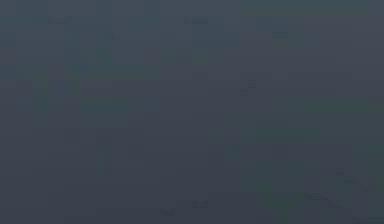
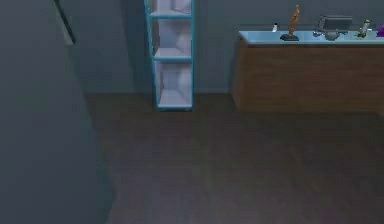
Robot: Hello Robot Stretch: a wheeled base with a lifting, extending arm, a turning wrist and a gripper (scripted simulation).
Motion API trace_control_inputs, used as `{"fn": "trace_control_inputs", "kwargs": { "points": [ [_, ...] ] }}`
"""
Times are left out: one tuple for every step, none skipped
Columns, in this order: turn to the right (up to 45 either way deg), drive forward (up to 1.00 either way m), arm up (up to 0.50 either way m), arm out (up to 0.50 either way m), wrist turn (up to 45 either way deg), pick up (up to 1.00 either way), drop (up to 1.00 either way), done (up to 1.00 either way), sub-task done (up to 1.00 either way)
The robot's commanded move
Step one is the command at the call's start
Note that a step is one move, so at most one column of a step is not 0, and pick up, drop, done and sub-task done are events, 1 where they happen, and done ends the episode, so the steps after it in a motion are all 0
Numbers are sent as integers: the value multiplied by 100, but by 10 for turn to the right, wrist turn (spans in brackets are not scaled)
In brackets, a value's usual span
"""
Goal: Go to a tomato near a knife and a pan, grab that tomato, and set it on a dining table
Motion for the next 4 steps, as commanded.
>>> {"fn": "trace_control_inputs", "kwargs": {
  "points": [
    [450,0,0,0,0,0,0,0,0],
    [450,0,0,0,0,0,0,0,0],
    [120,0,0,0,0,0,0,0,0],
    [0,30,0,0,0,0,0,0,0]
  ]
}}
